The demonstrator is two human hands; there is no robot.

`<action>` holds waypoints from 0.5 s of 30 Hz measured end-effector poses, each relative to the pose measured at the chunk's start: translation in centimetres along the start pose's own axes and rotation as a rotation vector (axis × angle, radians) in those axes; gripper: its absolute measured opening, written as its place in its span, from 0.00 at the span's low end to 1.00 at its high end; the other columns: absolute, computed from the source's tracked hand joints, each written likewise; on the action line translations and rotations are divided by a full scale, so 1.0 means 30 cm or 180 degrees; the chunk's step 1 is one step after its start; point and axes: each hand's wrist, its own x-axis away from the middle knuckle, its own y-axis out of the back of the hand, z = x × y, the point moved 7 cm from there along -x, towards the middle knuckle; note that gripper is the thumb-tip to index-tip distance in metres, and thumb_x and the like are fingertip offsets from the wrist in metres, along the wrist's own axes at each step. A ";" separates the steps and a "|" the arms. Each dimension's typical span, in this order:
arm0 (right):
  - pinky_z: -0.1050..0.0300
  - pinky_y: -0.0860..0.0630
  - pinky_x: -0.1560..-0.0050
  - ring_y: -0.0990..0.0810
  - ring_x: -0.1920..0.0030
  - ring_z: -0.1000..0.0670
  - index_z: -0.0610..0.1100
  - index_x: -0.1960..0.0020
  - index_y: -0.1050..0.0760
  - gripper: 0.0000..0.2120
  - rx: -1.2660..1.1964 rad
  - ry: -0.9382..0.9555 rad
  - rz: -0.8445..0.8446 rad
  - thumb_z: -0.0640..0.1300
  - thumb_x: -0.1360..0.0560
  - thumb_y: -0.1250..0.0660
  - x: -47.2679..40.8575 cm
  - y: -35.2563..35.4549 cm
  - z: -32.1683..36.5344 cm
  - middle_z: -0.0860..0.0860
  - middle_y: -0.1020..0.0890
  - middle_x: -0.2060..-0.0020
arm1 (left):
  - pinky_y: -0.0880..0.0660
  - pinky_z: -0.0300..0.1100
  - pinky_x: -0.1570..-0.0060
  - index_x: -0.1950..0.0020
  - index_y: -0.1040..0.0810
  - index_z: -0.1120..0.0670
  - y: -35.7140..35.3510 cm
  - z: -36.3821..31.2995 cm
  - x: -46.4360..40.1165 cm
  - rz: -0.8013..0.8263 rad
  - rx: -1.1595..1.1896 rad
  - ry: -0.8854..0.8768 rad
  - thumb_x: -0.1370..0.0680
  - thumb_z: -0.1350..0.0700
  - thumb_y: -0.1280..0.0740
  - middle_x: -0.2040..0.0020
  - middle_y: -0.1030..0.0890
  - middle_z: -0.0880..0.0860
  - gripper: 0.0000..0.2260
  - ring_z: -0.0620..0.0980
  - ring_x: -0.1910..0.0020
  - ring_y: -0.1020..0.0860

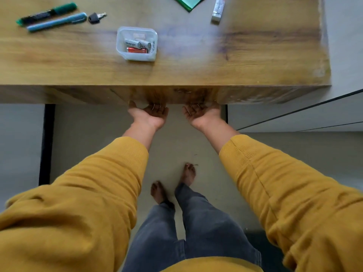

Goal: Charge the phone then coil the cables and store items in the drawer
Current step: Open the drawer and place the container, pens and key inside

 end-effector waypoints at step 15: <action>0.40 0.24 0.42 0.19 0.37 0.40 0.43 0.28 0.24 0.27 0.0087 0.0113 -0.0264 0.59 0.15 0.47 0.120 0.176 -0.119 0.41 0.18 0.34 | 0.33 0.61 0.24 0.28 0.25 0.60 0.197 0.029 0.123 -0.0178 -0.0008 0.0165 0.17 0.32 0.48 0.33 0.20 0.64 0.35 0.63 0.33 0.22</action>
